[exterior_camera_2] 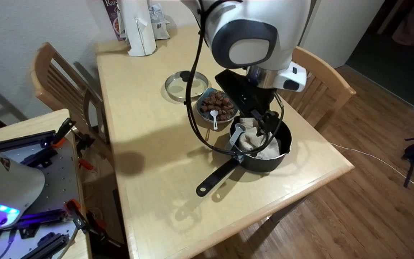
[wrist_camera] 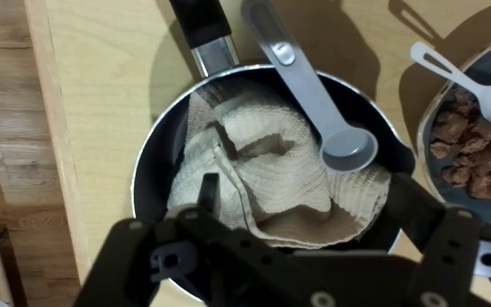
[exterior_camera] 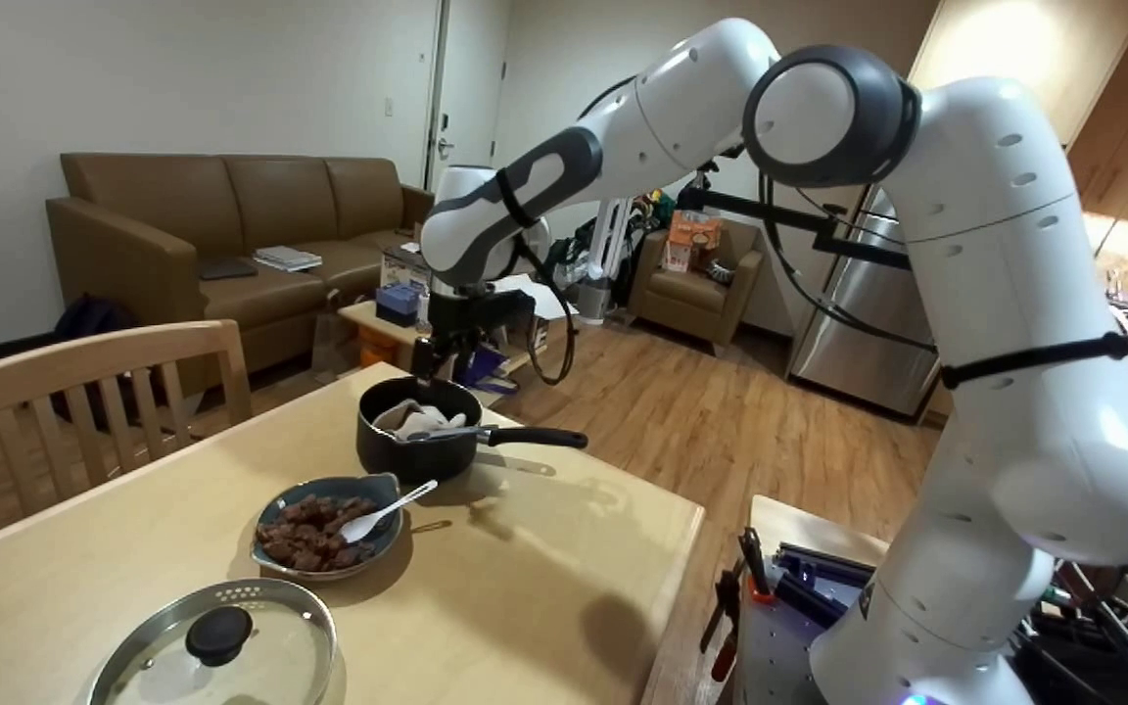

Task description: Take the towel out of the pot and put it on the table

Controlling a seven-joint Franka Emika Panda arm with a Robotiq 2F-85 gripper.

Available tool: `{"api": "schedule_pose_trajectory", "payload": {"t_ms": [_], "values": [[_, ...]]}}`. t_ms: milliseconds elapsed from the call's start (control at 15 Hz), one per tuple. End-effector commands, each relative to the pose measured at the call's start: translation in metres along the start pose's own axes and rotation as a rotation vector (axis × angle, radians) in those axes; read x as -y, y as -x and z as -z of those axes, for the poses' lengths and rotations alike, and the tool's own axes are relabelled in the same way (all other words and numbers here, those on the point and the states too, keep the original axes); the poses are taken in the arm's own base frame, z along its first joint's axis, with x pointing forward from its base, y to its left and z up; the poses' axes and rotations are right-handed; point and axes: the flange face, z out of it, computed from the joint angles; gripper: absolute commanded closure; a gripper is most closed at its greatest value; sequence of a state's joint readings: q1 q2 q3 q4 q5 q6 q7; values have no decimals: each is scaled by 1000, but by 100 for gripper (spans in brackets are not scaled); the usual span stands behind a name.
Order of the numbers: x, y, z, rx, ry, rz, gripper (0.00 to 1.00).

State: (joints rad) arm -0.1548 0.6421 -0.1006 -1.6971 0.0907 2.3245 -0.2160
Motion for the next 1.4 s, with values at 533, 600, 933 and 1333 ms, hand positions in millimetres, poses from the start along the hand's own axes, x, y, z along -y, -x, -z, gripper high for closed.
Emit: {"api": "schedule_pose_trajectory", "payload": {"t_ms": [533,600,933,1333], "values": [[-15,-37,-55,-9,-47,175,0],[-13,-38,-59,-4,-59,199,0],[-6,-37,-80,55,-72,232,41],[-21,-35,-89,91,-65,191,80]]}}
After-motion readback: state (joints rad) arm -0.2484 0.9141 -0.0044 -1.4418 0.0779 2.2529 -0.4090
